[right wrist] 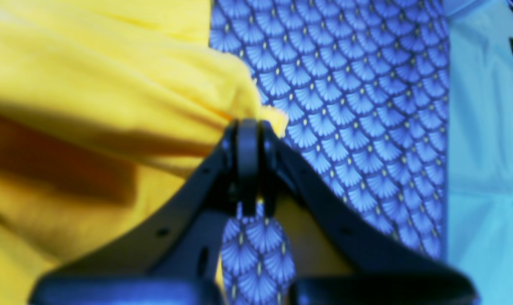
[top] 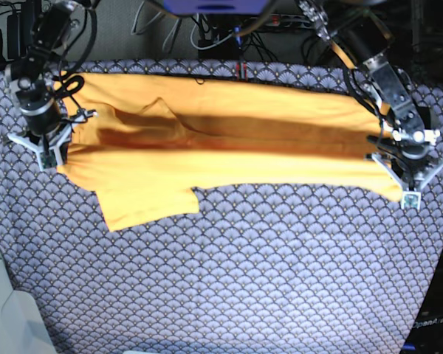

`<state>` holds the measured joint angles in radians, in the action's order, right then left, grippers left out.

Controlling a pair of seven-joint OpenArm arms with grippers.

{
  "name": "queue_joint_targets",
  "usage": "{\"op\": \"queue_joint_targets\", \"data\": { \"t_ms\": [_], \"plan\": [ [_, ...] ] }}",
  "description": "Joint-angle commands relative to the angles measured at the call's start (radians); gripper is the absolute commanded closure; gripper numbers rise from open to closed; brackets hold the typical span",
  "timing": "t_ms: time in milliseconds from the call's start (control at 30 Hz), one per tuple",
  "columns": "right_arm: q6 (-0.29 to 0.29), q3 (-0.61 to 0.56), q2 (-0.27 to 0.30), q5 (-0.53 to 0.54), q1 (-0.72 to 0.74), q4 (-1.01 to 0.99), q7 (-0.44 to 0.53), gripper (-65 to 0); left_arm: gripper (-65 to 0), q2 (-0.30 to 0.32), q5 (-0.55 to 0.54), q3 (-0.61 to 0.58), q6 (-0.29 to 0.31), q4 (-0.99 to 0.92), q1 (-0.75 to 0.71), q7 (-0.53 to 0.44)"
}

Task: Fold the T-shirt properly
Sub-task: 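Lift the hem corners and fold them over toward the folded edge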

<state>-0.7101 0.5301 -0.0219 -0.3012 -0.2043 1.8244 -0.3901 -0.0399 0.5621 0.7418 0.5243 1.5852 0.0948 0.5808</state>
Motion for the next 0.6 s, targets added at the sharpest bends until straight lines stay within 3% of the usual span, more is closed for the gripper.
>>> {"op": "queue_joint_targets", "data": {
  "t_ms": [0, 133, 567],
  "plan": [
    [0.012, 0.006, 0.006, 0.033, -0.014, 0.031, 0.021, 0.0, 0.0, 0.001, -0.001, -0.003, -0.013, 0.042, 0.012, -0.022],
    [0.012, 0.008, 0.007, 0.130, -0.106, 0.068, 0.021, 0.0, 0.0, -0.005, -0.003, -0.001, -0.013, 0.091, -0.051, -0.023],
    [0.012, 0.008, 0.013, 0.231, -0.237, 0.076, 0.023, 0.0, 0.0, -0.047, -0.003, -0.001, -0.011, 0.160, -0.185, -0.028]
  ]
}}
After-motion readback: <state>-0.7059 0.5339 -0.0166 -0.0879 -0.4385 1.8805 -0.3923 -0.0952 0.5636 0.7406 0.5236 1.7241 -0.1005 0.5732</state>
